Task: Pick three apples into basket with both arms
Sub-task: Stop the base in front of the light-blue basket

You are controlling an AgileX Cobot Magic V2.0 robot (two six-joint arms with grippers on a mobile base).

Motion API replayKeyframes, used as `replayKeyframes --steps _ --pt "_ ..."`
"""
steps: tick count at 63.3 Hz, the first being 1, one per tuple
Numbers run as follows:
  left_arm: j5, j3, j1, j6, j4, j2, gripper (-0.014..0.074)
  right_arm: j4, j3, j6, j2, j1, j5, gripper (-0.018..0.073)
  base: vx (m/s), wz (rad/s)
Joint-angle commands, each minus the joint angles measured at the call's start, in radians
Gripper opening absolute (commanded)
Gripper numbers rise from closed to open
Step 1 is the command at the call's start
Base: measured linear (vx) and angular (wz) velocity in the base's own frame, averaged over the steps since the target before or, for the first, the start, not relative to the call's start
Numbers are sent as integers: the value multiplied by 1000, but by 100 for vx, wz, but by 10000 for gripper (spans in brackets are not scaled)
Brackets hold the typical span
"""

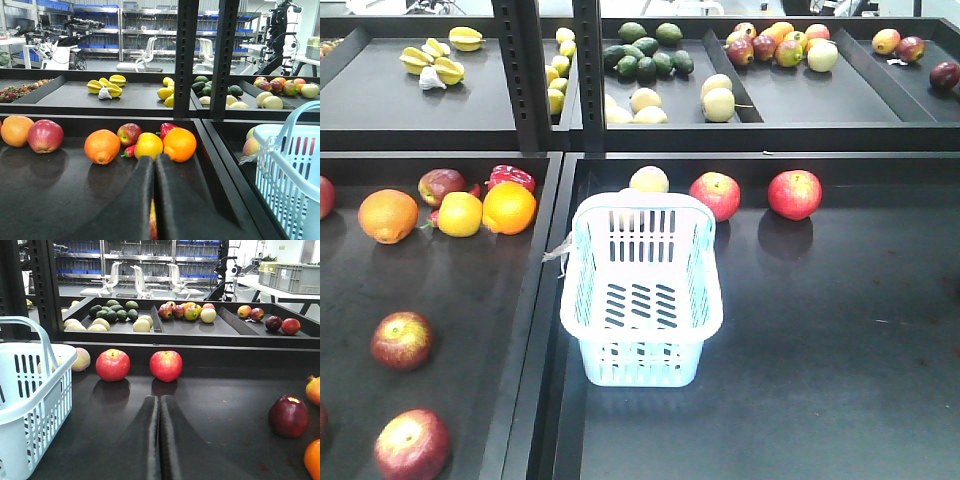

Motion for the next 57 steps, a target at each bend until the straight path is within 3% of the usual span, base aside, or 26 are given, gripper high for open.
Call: replayKeyframes --steps 1,9,16,20,25,30,43,53,57 --pt "-69 23 1 -2 -6 -14 -6 -6 13 -8 -11 -5 -70 -5 0 0" --pt "-69 23 1 -2 -7 -14 -6 -6 13 -8 -11 -5 -70 -5 0 0" --pt "-87 23 1 -76 -63 -14 -6 -6 13 -8 -11 -5 -70 -5 0 0" --pt "-87 23 1 -197 -160 -14 -6 -6 13 -8 -11 -5 -70 -5 0 0" --pt "-87 23 1 -386 -357 -14 -6 -6 13 -8 -11 -5 -70 -5 0 0" --pt "-87 23 1 -508 -491 -14 -6 -6 13 -8 -11 -5 -70 -5 0 0" --pt "-98 15 1 -557 -657 -14 -6 -6 13 -8 -11 -5 -70 -5 0 0" --pt "-111 -43 1 -630 -957 -14 -6 -6 13 -8 -11 -5 -70 -5 0 0" --pt "-107 -108 1 -609 -1009 -14 -6 -6 13 -8 -11 -5 -70 -5 0 0"
